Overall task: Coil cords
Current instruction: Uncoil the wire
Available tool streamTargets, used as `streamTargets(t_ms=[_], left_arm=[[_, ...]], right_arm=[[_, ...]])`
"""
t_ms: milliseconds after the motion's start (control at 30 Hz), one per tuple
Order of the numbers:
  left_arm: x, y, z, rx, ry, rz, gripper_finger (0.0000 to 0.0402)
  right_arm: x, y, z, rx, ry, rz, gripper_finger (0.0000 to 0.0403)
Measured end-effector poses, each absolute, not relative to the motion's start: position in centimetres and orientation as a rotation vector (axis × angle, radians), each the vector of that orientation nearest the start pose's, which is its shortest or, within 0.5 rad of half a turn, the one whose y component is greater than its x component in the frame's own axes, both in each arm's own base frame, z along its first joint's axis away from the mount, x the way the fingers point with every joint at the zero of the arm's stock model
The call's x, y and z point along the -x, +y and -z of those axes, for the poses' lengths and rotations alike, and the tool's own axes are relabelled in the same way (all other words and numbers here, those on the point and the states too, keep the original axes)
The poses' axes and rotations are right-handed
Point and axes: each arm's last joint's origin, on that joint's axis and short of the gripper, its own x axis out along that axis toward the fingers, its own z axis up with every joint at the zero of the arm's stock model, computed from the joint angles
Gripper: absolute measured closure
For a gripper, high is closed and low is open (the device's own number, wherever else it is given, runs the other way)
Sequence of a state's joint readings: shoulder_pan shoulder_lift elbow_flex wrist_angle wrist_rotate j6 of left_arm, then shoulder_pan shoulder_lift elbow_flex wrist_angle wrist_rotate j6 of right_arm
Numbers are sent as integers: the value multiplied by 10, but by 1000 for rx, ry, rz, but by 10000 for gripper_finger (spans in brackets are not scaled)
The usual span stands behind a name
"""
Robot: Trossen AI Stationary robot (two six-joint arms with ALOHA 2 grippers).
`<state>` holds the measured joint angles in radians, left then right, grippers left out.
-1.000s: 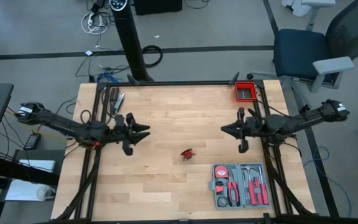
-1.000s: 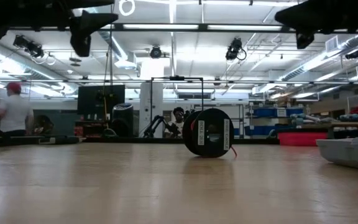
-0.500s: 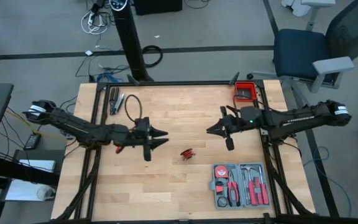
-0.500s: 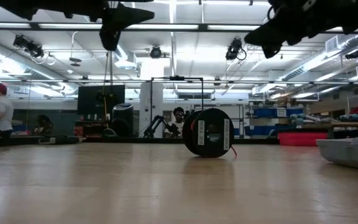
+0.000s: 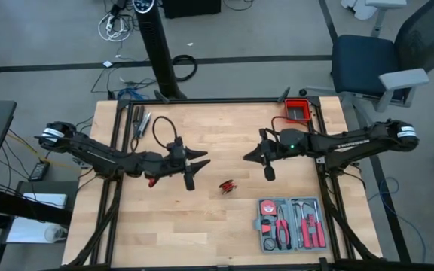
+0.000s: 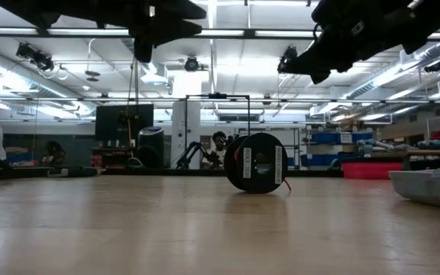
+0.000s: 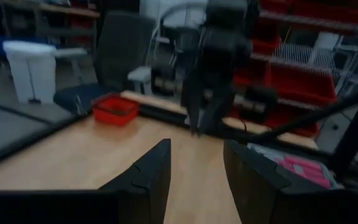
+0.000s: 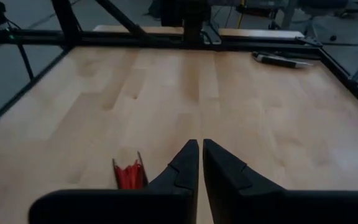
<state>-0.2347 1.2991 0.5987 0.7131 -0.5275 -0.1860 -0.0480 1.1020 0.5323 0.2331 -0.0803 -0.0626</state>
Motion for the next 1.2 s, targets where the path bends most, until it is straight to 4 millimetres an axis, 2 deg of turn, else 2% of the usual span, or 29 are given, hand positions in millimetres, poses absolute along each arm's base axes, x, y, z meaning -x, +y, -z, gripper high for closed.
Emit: streamTargets(t_ms=[133,333,433,567,767,933,1200], left_arm=[[-265,-46,-246,138,-16,-261,250],[-264,-41,-228,154,156,-270,250],[-264,-39,-223,197,197,-267,250],[-264,-41,-222,254,219,-168,250],[-264,-43,-221,262,236,-125,250],[-264,-43,-220,276,251,-128,250],[-263,-45,-219,278,254,-124,250]], right_arm=[[-240,-12,-218,57,330,-34,386],[-260,-14,-205,58,383,-41,386],[-272,-13,-199,37,453,-113,382],[-284,-10,-194,49,562,-222,370],[-301,-2,-196,89,596,-280,344],[-309,6,-188,112,646,-336,338],[-313,8,-185,117,634,-342,337]])
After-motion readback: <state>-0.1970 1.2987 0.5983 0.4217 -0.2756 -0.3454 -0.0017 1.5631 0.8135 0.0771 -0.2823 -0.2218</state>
